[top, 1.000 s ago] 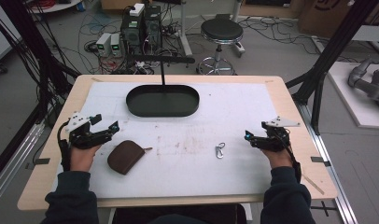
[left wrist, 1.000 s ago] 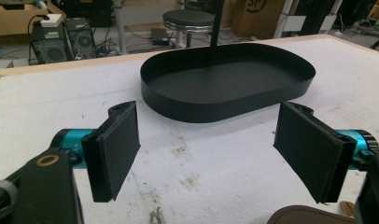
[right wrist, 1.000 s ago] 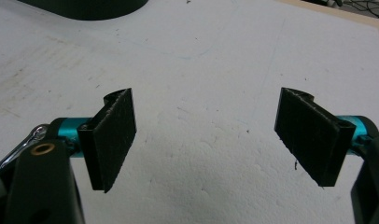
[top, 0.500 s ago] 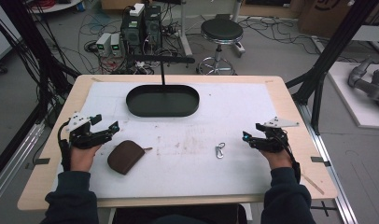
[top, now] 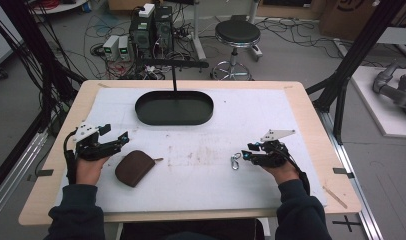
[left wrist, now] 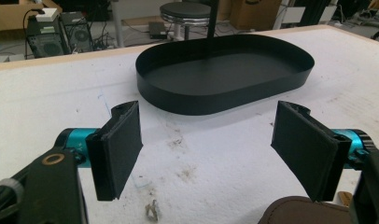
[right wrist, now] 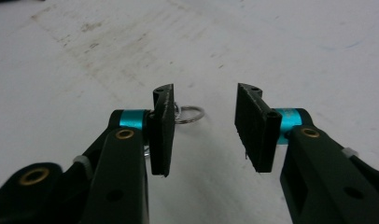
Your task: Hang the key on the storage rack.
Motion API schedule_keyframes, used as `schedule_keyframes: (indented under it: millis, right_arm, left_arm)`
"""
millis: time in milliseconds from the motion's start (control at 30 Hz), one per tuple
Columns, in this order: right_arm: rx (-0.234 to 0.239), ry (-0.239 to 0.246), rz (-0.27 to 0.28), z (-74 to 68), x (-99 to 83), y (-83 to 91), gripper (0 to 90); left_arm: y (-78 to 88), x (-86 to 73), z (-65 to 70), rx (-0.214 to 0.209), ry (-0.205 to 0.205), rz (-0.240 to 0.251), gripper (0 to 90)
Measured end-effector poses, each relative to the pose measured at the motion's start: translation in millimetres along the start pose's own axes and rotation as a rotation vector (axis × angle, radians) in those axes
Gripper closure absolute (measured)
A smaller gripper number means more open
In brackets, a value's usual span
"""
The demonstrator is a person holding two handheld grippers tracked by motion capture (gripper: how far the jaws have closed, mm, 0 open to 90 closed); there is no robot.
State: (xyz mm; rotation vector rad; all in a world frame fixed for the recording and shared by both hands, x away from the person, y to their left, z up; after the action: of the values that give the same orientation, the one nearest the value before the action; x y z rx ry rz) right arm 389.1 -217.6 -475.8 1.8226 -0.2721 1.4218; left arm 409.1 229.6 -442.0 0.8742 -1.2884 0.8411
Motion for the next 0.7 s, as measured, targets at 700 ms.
schedule_keyframes:
  millis: [700]
  right_arm:
    - [0.108,-0.15,-0.144,-13.6,-20.2,-25.7,67.3]
  left_arm:
    - [2.0,-5.2,-0.6,0.008,-0.011,-0.027,25.2]
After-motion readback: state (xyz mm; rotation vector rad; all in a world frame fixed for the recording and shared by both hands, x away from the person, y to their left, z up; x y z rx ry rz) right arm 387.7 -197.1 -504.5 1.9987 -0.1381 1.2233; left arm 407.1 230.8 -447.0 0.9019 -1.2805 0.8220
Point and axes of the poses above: each handheld gripper's, and its own axes: y roughly backward along the jaws, x roughly out of its top, z roughly to its right, the point moved 9 cm from there along -y, roughly forward along the jaws, and after that the axes turned 15 degrees about z, right-handed, at the moved point
